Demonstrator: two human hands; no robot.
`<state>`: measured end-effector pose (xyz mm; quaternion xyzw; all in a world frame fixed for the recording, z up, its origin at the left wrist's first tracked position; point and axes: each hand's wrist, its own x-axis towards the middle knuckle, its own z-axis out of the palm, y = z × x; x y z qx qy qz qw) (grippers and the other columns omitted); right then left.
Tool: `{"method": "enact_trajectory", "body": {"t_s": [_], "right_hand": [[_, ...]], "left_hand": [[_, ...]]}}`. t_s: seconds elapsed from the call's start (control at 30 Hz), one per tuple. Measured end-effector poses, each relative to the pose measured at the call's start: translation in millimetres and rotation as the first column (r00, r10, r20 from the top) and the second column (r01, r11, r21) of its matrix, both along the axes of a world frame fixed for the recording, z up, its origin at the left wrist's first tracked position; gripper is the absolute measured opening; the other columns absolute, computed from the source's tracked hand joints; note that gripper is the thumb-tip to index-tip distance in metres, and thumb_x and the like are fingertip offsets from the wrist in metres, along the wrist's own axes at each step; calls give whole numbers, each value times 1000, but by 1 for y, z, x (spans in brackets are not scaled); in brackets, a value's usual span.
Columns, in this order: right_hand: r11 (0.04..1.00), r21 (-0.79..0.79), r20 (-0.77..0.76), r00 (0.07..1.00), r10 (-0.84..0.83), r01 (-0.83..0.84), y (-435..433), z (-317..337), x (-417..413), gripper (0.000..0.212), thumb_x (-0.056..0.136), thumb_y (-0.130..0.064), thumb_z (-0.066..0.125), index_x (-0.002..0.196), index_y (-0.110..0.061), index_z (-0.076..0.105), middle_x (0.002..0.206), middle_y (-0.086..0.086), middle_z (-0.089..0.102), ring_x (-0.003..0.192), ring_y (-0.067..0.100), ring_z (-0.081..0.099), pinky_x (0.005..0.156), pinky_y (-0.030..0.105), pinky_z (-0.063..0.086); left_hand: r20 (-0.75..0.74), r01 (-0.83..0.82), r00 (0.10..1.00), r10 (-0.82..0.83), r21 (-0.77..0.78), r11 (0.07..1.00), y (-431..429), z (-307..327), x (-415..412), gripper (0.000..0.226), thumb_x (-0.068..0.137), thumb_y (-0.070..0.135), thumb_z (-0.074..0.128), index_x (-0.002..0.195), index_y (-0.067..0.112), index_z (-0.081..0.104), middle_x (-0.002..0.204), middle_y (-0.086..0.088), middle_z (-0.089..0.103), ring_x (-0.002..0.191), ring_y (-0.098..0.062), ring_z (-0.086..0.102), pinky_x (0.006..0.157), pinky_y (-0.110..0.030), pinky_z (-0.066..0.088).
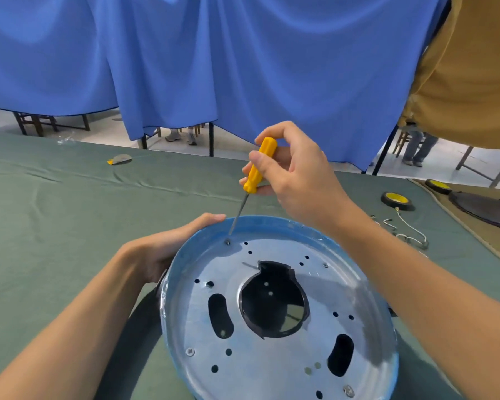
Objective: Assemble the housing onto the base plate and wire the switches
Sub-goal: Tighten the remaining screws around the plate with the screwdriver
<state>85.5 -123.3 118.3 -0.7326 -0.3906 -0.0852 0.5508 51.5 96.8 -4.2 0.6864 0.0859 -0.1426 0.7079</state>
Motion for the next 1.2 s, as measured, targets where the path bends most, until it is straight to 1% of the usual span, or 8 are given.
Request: {"method": "enact_trajectory", "body": {"t_s": [0.07,0.17,0.33,0.43,0.63,0.8,0.9,1.2], "right_hand": [[999,-34,20,1000,-3,4,6,-7,1,10,96,-12,57,102,-11,50,85,10,69,76,24,72,75,47,59],[998,-65,27,1000,-12,14,11,-12,5,9,96,-11,57,102,-11,50,85,10,68,77,22,72,74,45,60],[996,-89,20,1000,15,-13,15,-13,8,8,97,-11,56,101,-13,49,87,11,68,78,21,72,70,41,61],[994,-108,14,1000,25,-24,16,-12,7,8,97,-11,55,101,-14,49,88,14,68,79,21,71,70,41,61],[985,-167,55,996,64,-54,15,-12,4,9,97,-10,55,104,-9,51,87,18,67,77,22,71,71,42,60],[992,-105,61,996,72,-66,14,-9,2,8,97,-6,54,102,-9,50,87,20,67,76,22,70,69,38,61],[993,-108,77,995,65,-57,14,-9,2,8,97,-7,54,103,-10,49,87,17,67,76,21,70,69,36,61],[985,-158,87,992,88,-73,15,-10,5,9,98,-10,54,104,-13,49,88,12,68,79,20,71,72,42,60]], "left_hand": [[-10,70,997,-70,23,997,-5,7,-3,72,80,69,64,131,19,61,136,-13,59,115,-29,60,103,-42,45],[-66,192,980,-189,48,980,-12,18,-6,79,71,73,67,123,14,65,121,-17,63,104,-29,53,98,-45,38],[-63,199,978,-197,40,979,-11,17,-3,80,68,74,68,123,16,66,130,-22,60,106,-29,55,105,-50,39],[-53,218,975,-216,38,975,-9,15,-2,75,69,75,67,119,20,69,123,-15,66,103,-24,62,96,-41,47],[-62,172,984,-169,42,984,-8,14,-1,82,61,77,71,118,19,70,125,-18,64,100,-24,60,96,-41,44],[-72,166,984,-163,29,986,-10,15,-3,82,64,76,71,121,17,68,133,-21,58,107,-29,57,112,-52,34],[-102,155,983,-151,35,987,-11,16,-4,85,63,77,72,122,15,67,134,-27,55,107,-31,54,113,-57,28],[-110,144,984,-137,58,988,-11,16,-4,91,58,78,73,121,13,68,132,-23,59,113,-34,55,113,-55,30]]}}
